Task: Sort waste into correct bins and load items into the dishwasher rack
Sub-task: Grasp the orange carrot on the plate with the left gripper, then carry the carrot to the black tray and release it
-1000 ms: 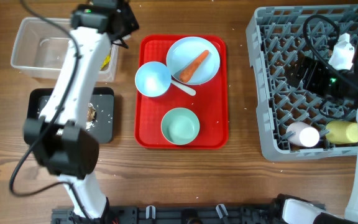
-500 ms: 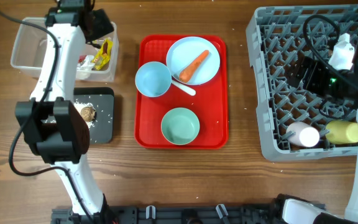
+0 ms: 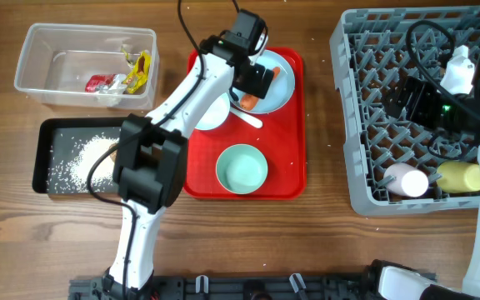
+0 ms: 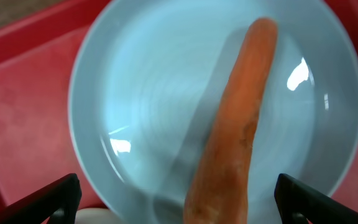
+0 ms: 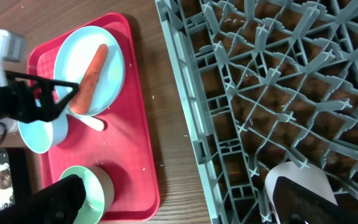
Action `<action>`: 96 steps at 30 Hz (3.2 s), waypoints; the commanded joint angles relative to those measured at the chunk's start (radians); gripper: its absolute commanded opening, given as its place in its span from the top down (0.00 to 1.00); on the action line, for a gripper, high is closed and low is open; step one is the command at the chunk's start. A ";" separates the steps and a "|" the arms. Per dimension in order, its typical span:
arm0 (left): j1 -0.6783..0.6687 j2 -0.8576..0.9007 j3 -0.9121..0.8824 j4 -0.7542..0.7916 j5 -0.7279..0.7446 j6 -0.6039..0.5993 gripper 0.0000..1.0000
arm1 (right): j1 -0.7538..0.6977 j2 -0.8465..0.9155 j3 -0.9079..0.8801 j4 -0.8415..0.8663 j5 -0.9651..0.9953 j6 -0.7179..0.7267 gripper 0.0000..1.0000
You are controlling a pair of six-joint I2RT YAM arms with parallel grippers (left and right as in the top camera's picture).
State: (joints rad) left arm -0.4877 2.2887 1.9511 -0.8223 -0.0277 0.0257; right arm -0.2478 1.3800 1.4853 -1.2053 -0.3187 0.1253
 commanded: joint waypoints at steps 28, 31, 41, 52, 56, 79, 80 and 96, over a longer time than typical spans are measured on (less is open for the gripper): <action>-0.032 0.037 0.001 0.008 0.082 0.019 0.66 | -0.004 0.009 -0.005 -0.008 0.040 -0.047 0.00; -0.025 -0.116 0.001 -0.020 0.028 0.011 0.69 | -0.004 0.014 -0.005 -0.005 0.042 -0.047 0.01; 0.131 -0.459 0.000 -0.574 -0.214 -0.115 0.71 | -0.004 0.019 -0.005 0.000 0.042 -0.046 0.00; 0.531 -0.454 -0.514 -0.682 -0.141 -0.435 0.79 | -0.004 0.021 -0.005 0.007 0.042 -0.047 0.00; 0.550 -0.454 -0.723 -0.404 -0.126 -0.479 0.70 | -0.004 0.021 -0.005 0.006 0.042 -0.046 0.00; 0.293 -0.721 -0.525 -0.103 0.106 -0.293 0.25 | -0.004 0.021 -0.005 -0.009 0.038 -0.043 0.00; 0.251 -0.699 -0.525 -0.067 0.106 -0.287 0.24 | -0.004 0.021 -0.005 -0.009 0.038 -0.043 0.00; 0.249 -0.729 -0.524 -0.102 -0.050 -0.531 0.13 | 0.595 0.360 -0.005 0.592 -0.060 0.325 0.03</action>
State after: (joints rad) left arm -0.3012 1.6321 1.4250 -0.8959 -0.0551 -0.4000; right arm 0.2600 1.6279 1.4818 -0.6689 -0.3717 0.3462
